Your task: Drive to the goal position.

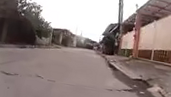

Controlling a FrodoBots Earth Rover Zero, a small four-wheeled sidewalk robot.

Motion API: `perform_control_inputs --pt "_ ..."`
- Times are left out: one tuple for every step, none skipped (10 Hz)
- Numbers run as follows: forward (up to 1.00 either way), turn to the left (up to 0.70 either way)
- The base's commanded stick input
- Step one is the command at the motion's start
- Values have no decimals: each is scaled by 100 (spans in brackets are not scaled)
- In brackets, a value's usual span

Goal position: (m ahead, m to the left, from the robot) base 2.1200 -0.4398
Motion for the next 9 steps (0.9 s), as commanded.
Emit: perform_control_inputs --pt "100 0" --pt "100 0" --pt "100 0" --pt "100 0" --pt "100 0" --pt "100 0" --pt "100 0" --pt "100 0" --pt "100 0"
